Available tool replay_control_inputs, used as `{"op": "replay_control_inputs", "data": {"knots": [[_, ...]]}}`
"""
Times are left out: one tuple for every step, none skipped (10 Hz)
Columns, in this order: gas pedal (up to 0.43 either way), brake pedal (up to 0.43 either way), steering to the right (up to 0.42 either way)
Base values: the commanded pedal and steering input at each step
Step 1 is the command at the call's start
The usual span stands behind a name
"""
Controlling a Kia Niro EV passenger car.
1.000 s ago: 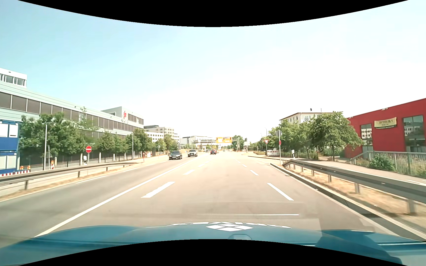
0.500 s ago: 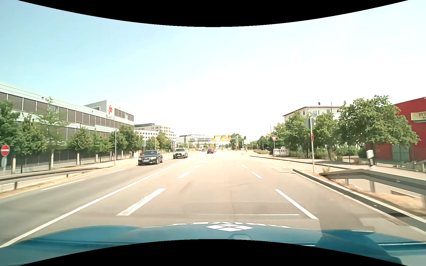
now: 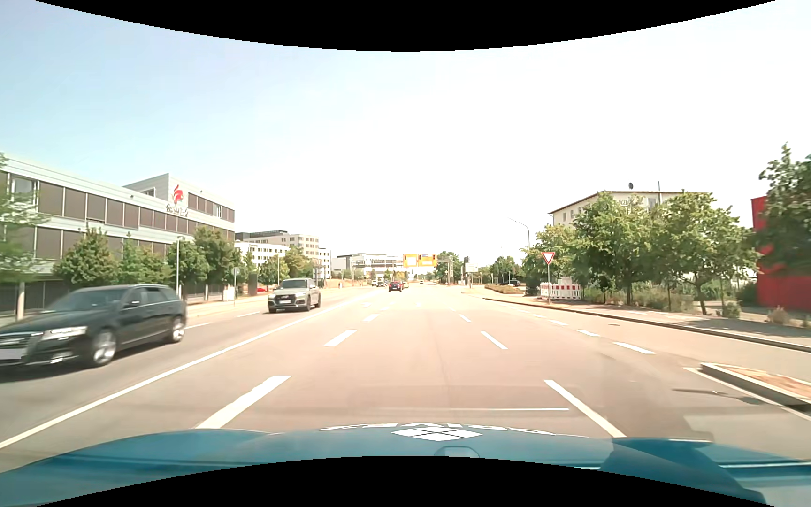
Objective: Follow the waypoints while adhering to traffic rules and regulations
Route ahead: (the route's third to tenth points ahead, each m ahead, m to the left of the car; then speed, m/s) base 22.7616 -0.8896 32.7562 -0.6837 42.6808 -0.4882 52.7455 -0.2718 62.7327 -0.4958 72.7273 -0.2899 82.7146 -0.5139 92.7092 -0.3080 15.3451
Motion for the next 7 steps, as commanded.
{"op": "replay_control_inputs", "data": {"knots": [[0.0,0.0,-0.004],[0.0,0.0,-0.004],[0.0,0.0,-0.004],[0.0,0.0,-0.004],[0.0,0.098,-0.004],[0.0,0.171,-0.004],[0.0,0.22,-0.003]]}}
